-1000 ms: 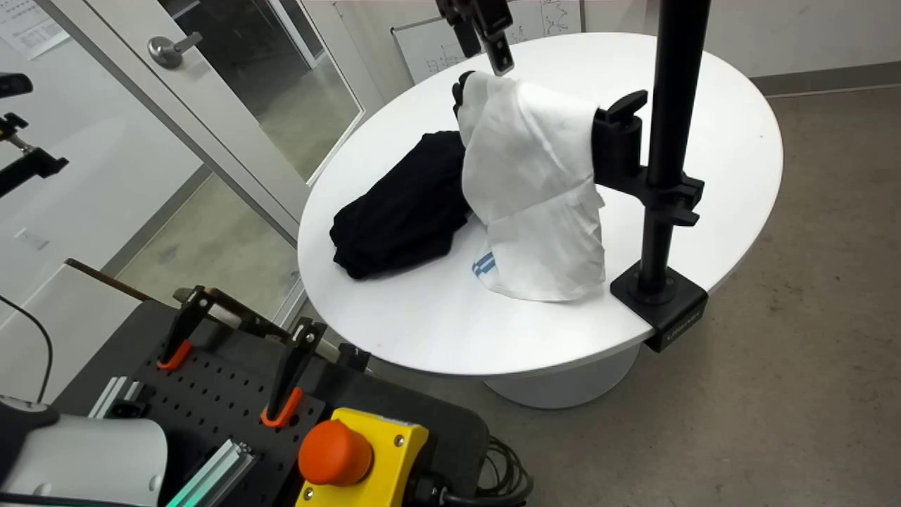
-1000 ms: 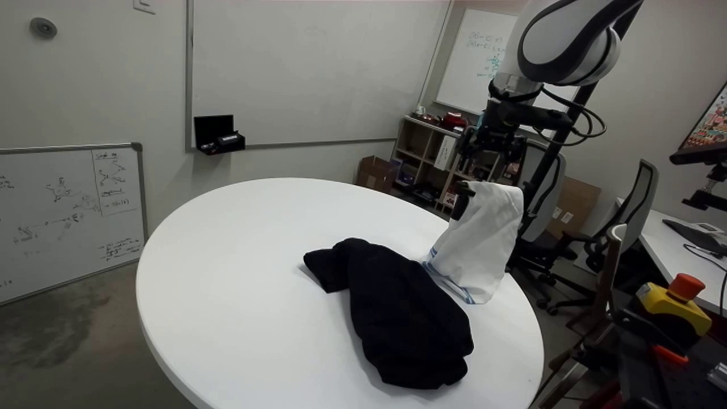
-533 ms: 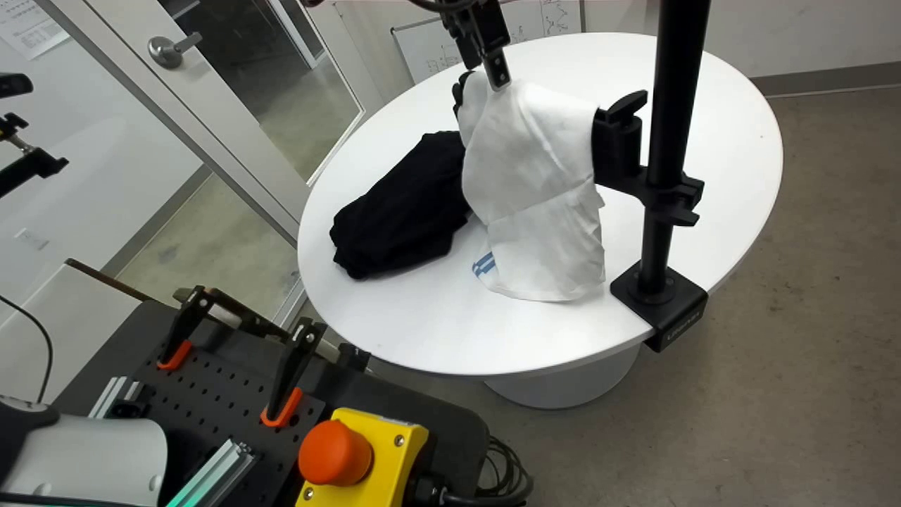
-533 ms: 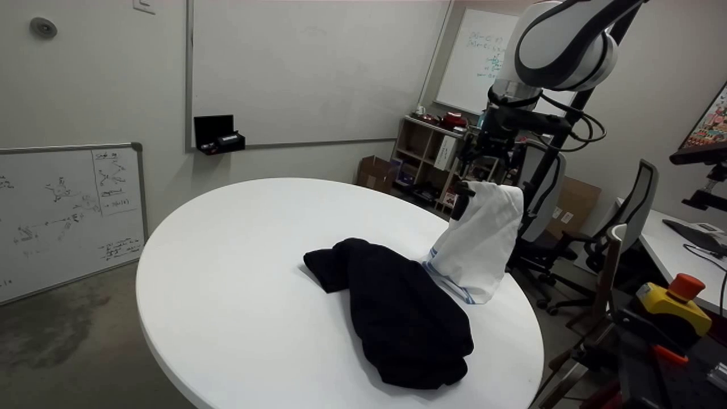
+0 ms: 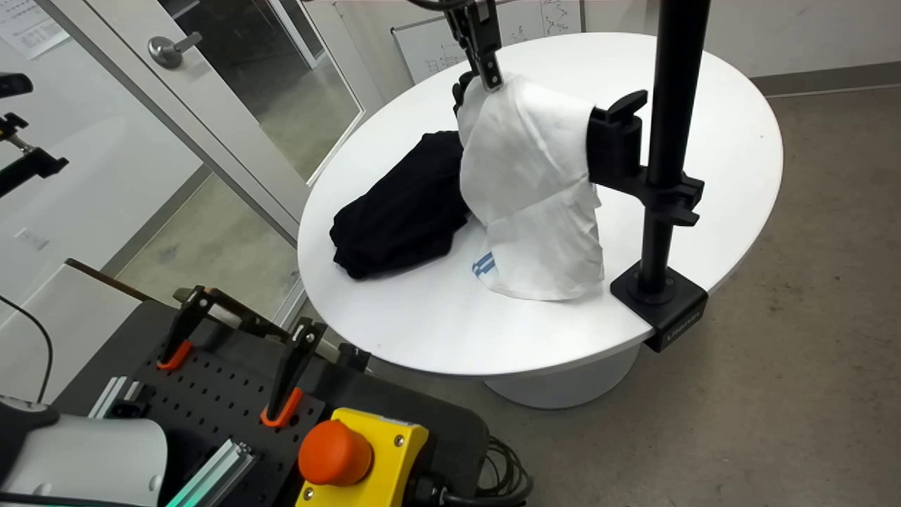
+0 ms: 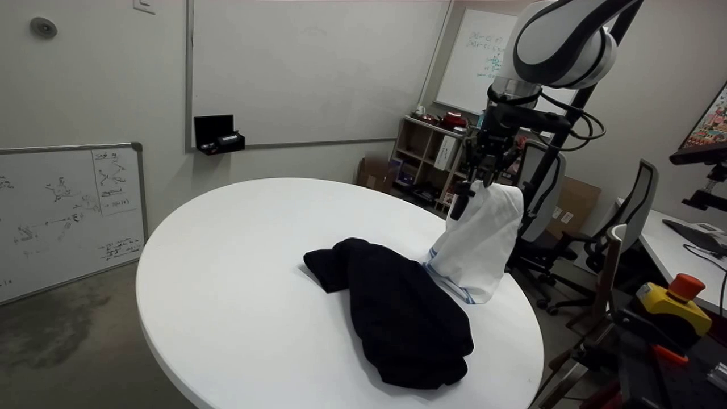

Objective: Unhang the white and blue towel from the black stand

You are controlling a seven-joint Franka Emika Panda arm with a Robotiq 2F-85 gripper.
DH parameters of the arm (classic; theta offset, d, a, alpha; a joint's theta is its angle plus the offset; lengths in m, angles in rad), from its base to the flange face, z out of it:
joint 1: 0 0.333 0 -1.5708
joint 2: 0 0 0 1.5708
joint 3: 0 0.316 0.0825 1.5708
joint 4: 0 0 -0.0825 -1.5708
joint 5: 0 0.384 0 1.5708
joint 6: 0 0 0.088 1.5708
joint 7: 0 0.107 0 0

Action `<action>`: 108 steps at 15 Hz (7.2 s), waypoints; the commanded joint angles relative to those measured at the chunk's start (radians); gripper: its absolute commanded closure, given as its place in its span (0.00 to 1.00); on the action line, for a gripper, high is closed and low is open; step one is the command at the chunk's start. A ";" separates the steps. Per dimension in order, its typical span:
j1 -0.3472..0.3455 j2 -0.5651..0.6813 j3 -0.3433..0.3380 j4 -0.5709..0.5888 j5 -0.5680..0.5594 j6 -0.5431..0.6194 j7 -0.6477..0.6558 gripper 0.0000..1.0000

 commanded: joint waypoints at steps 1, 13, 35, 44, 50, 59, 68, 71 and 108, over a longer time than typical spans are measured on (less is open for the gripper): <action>0.016 0.016 -0.014 0.020 0.022 -0.025 0.015 0.93; -0.010 -0.070 0.020 0.009 0.145 -0.103 -0.027 0.99; 0.074 -0.591 0.128 -0.061 0.517 -0.492 -0.306 0.99; 0.134 -0.648 0.193 -0.136 0.485 -0.598 -0.321 0.99; 0.171 -0.735 0.230 -0.187 0.486 -0.686 -0.372 0.99; 0.198 -0.857 0.277 -0.202 0.479 -0.743 -0.336 0.99; 0.159 -0.547 0.278 -0.181 0.354 -0.490 -0.308 0.99; 0.153 -0.457 0.271 -0.165 0.317 -0.446 -0.292 0.99; 0.141 -0.261 0.205 -0.169 0.208 0.010 -0.138 0.00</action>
